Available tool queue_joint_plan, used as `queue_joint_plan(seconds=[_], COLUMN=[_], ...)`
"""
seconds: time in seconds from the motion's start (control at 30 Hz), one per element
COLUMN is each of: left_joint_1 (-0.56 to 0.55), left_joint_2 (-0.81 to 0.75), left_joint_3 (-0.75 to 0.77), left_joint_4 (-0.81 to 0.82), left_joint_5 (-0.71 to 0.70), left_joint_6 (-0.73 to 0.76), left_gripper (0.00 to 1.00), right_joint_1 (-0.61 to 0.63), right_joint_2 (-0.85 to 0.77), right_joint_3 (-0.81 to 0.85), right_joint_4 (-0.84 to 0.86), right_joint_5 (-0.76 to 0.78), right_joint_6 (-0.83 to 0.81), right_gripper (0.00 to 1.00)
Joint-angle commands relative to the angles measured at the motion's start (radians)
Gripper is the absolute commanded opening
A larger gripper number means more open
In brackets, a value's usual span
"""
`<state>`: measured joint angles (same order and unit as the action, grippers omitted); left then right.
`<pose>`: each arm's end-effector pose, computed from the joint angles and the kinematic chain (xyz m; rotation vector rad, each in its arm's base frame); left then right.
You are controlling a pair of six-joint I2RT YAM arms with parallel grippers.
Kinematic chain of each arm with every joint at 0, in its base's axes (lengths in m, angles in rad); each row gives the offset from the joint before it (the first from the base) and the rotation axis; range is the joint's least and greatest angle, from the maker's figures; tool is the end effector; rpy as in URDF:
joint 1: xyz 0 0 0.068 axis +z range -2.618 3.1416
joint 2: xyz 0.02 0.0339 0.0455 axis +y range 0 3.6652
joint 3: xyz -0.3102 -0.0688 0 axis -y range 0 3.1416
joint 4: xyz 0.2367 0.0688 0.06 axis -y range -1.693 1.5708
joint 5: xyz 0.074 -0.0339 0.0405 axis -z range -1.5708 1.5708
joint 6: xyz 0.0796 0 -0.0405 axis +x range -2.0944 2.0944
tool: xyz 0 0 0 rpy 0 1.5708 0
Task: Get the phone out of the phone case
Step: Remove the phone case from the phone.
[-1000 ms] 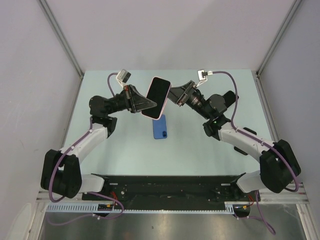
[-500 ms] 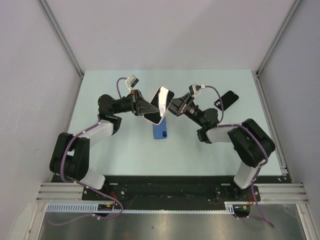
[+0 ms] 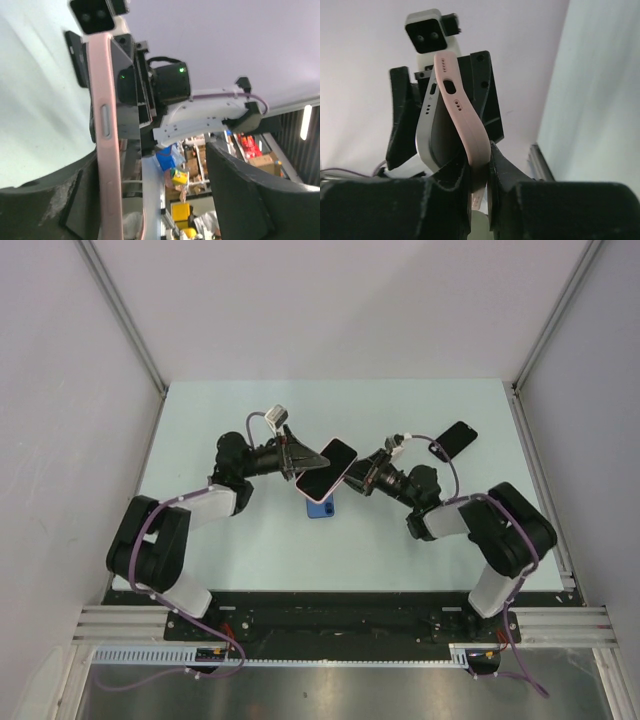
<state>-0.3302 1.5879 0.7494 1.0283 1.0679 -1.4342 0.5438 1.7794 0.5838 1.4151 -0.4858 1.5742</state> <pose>0.2976 -0.1757 0.3089 0.1322 1.9095 -2.0396 0.2955 0.2221 0.2502 0.3716 1.6990 2.0091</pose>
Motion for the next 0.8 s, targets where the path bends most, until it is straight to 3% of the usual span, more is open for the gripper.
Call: queue_joint_plan(seconds=[0.0, 0.03, 0.17, 0.33, 0.47, 0.77], left_joint_1=[-0.007, -0.007, -0.007, -0.007, -0.016, -0.041], left_joint_2=[-0.173, -0.193, -0.256, -0.226, -0.226, -0.243], left_joint_3=[0.071, 0.085, 0.165, 0.182, 0.179, 0.162], left_joint_4=[-0.171, -0.376, -0.667, -0.746, -0.853, -0.904], left_joint_5=[-0.196, -0.213, -0.31, -0.344, -0.419, -0.47], left_joint_6=[0.3, 0.434, 0.615, 0.63, 0.69, 0.73], left_gripper=[0.82, 0.84, 0.9, 0.91, 0.9, 0.89], right_joint_1=[-0.013, -0.039, -0.085, -0.12, -0.119, -0.085], right_joint_2=[-0.148, -0.217, -0.358, -0.419, -0.422, -0.25], right_joint_3=[-0.009, 0.005, 0.095, 0.22, 0.361, 0.71], right_joint_4=[-0.578, -0.666, -1.118, -1.367, -1.704, -2.18], right_joint_5=[-0.143, -0.12, -0.025, 0.08, 0.211, 0.518], right_joint_6=[-0.362, -0.461, -0.666, -0.796, -0.98, -1.201], right_gripper=[0.0, 0.0, 0.0, 0.0, 0.0, 0.0])
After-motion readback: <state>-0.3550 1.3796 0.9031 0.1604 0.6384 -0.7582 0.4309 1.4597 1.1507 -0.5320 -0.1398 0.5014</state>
